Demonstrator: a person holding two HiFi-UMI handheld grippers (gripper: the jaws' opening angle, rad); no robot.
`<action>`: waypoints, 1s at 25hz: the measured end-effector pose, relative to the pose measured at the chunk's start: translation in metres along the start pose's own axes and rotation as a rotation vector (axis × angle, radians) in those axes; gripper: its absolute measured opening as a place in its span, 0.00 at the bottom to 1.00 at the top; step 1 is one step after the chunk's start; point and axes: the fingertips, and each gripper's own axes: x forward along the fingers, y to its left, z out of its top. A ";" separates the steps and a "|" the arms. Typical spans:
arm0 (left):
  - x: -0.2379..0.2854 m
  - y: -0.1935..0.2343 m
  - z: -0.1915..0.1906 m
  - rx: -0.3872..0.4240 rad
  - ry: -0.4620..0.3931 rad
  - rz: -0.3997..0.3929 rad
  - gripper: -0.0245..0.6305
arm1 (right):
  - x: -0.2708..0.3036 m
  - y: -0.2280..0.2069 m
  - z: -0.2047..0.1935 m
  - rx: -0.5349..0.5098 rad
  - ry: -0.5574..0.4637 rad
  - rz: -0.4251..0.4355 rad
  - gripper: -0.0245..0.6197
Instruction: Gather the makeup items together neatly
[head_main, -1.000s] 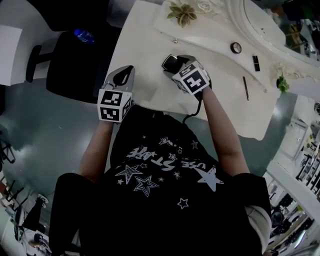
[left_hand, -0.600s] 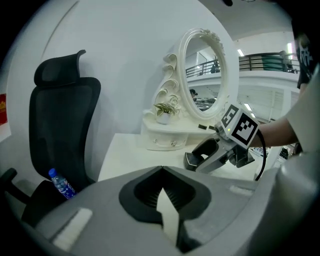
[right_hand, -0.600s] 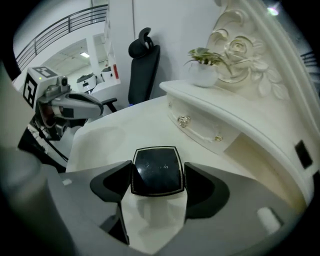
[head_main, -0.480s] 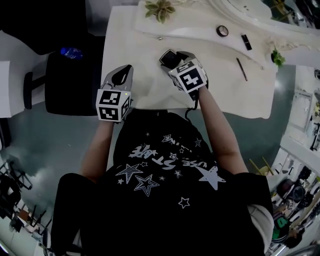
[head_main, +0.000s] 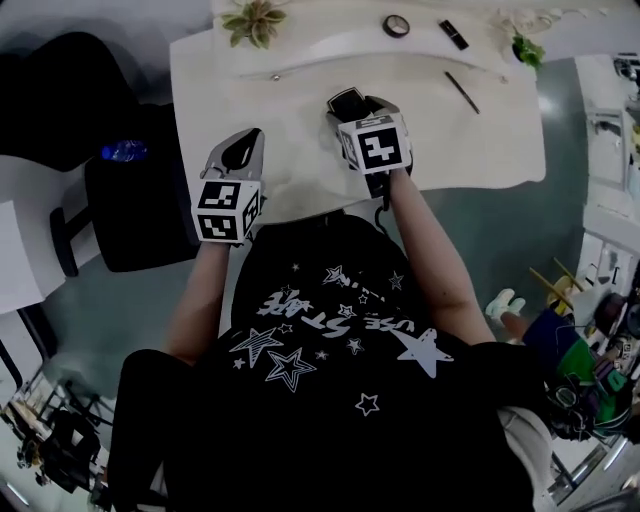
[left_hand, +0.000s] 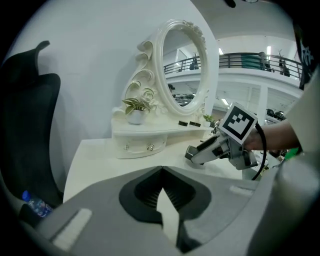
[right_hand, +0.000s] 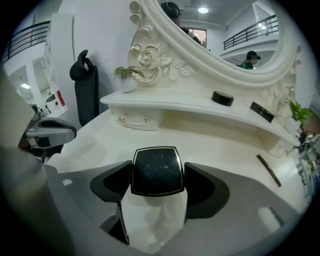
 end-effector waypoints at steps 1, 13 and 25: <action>0.003 -0.002 0.001 0.007 0.002 -0.008 0.04 | -0.001 -0.004 -0.003 0.016 0.004 -0.012 0.59; 0.021 -0.011 0.004 0.034 0.039 -0.074 0.04 | -0.002 -0.047 -0.020 0.163 0.040 -0.144 0.59; 0.035 -0.008 0.002 0.026 0.058 -0.111 0.04 | 0.003 -0.054 -0.032 0.242 0.059 -0.174 0.60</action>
